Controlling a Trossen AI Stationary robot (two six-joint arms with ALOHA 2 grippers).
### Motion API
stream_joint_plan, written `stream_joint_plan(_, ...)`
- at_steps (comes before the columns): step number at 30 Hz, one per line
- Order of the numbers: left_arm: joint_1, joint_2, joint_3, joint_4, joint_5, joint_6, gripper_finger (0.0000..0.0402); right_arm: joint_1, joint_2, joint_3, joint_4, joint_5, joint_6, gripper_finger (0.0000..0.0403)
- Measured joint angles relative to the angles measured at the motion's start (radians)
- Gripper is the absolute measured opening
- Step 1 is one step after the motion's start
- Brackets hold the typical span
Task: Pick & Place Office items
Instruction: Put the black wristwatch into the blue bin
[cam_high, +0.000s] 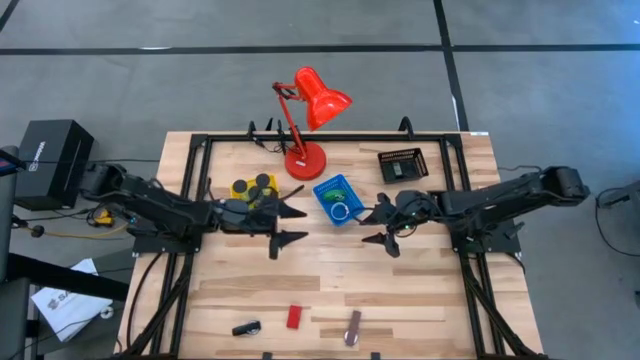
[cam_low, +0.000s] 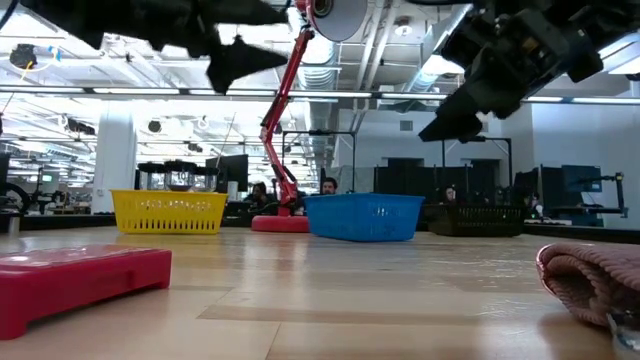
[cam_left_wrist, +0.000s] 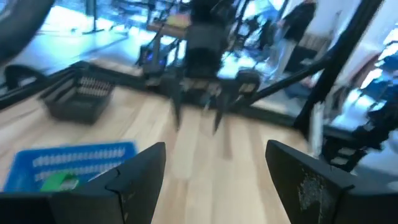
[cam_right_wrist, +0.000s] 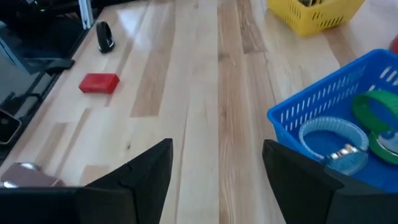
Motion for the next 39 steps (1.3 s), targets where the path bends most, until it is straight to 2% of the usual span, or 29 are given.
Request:
stream_joint_plan(4,-0.034,0.065,0.061,0.009,0.025,0.038,0.0273,0.0,0.071,0.0,0.064,0.0,0.0,0.024)
stream_joint_plan(9,-0.093,0.13,0.165,-0.014,0.027,0.183,0.0273,-0.001,0.14,0.0,0.111,0.0,-0.008,0.024)
stream_joint_plan(12,-0.129,0.14,0.229,-0.136,0.002,0.203,0.0273,-0.001,0.152,0.002,0.113,0.0,-0.027,0.024)
stream_joint_plan(15,-0.161,0.139,0.299,-0.308,-0.075,0.156,0.0273,-0.001,0.148,0.018,0.137,-0.045,-0.034,0.024)
stream_joint_plan(20,-0.199,0.139,0.37,-0.509,-0.109,0.039,0.0273,0.0,0.139,0.031,0.235,-0.285,-0.084,0.024)
stream_joint_plan(22,-0.216,0.138,0.377,-0.548,-0.113,-0.015,0.0273,0.0,0.139,0.032,0.265,-0.344,-0.109,0.024)
stream_joint_plan(30,-0.312,0.139,0.377,-0.604,-0.115,-0.134,0.0273,-0.008,0.143,0.032,0.269,-0.339,-0.187,0.024)
stream_joint_plan(39,-0.356,0.139,0.377,-0.622,-0.116,-0.139,0.0273,-0.006,0.143,0.032,0.275,-0.338,-0.19,0.024)
